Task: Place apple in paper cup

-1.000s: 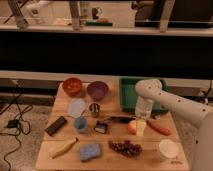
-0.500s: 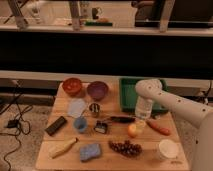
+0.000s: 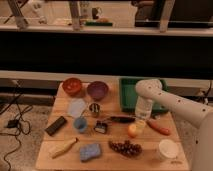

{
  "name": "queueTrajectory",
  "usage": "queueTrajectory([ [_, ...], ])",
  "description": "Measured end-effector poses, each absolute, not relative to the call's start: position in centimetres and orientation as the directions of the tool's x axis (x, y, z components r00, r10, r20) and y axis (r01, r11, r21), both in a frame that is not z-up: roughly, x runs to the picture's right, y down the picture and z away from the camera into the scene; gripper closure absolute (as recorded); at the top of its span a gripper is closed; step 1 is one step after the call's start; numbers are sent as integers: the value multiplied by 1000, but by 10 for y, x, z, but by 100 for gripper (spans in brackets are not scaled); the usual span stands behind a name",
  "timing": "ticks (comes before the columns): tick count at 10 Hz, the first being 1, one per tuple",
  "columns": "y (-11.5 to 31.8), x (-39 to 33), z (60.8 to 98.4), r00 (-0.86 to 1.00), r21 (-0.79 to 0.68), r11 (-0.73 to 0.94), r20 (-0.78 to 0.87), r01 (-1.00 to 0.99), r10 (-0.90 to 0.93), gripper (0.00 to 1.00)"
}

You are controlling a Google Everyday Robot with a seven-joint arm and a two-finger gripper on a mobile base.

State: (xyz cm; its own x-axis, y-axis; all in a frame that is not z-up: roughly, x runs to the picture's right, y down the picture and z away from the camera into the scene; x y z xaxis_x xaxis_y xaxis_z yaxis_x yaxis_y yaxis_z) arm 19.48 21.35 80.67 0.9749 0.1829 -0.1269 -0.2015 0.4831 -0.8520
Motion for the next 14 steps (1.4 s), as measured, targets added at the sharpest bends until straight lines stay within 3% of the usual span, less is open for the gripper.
queueTrajectory([
  [2,214,195,807,975,-852,483,-127,-202,183,57],
  [6,213,195,807,975,-852,483,-127,-202,183,96],
  [7,213,195,807,975,-852,483,-127,-202,183,100],
  [14,206,189,797,976,-834,515,-117,-197,183,100],
])
